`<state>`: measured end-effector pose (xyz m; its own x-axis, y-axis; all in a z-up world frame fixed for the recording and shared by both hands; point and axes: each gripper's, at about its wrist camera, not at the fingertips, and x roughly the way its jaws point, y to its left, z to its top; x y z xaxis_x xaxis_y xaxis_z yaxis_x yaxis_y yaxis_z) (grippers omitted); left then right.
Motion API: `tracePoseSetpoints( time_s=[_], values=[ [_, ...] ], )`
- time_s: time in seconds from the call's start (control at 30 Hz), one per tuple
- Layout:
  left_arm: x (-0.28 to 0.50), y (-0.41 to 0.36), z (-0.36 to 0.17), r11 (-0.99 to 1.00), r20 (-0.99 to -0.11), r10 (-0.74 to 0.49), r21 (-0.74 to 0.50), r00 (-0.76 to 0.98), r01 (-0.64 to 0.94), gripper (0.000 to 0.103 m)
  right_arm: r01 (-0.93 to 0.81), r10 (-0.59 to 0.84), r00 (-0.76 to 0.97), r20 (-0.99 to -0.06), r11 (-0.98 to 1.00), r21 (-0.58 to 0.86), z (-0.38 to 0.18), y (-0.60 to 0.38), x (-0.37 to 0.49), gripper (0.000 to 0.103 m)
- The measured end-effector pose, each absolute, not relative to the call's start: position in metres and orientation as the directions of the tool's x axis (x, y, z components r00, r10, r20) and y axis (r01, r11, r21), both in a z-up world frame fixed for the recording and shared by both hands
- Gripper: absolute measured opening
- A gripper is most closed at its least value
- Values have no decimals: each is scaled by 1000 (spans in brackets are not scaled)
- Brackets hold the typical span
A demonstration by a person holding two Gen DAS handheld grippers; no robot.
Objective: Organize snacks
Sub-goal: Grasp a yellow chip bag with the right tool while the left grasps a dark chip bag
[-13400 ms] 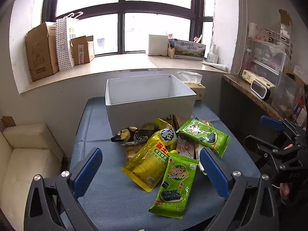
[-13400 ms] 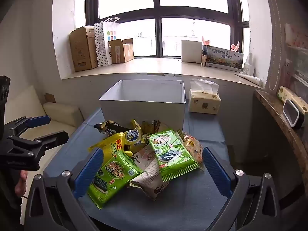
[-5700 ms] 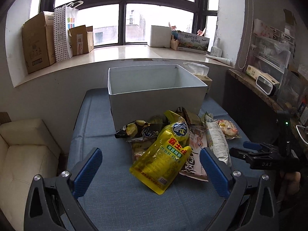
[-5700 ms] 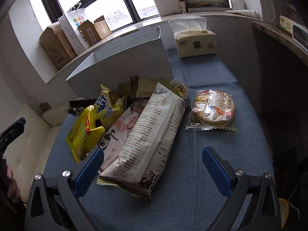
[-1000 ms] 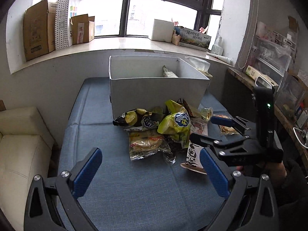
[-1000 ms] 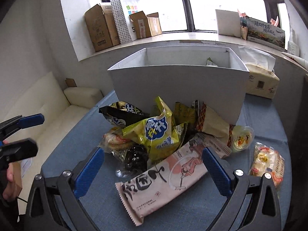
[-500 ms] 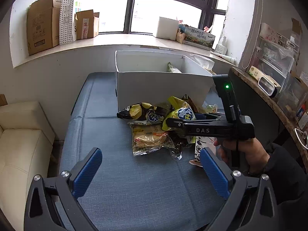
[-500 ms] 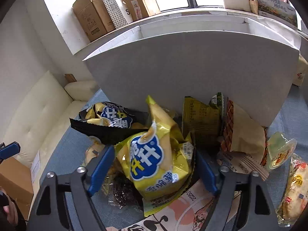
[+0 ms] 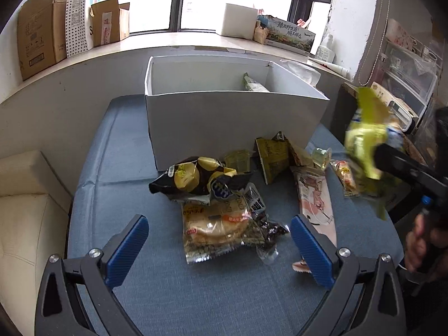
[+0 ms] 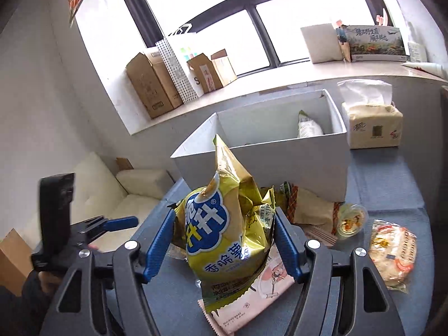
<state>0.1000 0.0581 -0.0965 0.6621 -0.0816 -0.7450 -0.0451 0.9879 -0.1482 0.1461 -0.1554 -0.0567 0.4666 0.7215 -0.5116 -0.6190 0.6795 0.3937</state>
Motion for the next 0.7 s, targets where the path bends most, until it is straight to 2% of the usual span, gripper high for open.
tracePoseSetpoints(
  time_s=[0.13,0.27,0.43,0.47,0.5,0.6,0.7],
  values=[
    [139,64,-111,988,-762,-112,-156,638,-14,103,-606,732,485,-479,676,419,-43,-179,128,73],
    [170,67,-126,997,-797,-69,-80,600,8,103,-599,732,495,-468,678,426,-40,-190,119,73],
    [181,77,-130,995,-809,-93,-103,580,15,100,-577,727,494,-477,684,445,-47,-196,119,73],
    [179,78,-129,995,-806,-93,-101,585,19,93,-578,729,490,-478,682,447,-48,-195,118,73],
    [175,78,-129,996,-803,-79,-88,591,14,81,-579,727,492,-479,684,443,-48,-194,118,73],
    [164,78,-127,997,-801,-62,-72,595,7,72,-591,731,487,-478,679,435,-47,-191,114,73],
    [147,79,-119,998,-783,-56,-68,619,3,50,-598,729,486,-482,680,425,-47,-187,113,73]
  ],
)
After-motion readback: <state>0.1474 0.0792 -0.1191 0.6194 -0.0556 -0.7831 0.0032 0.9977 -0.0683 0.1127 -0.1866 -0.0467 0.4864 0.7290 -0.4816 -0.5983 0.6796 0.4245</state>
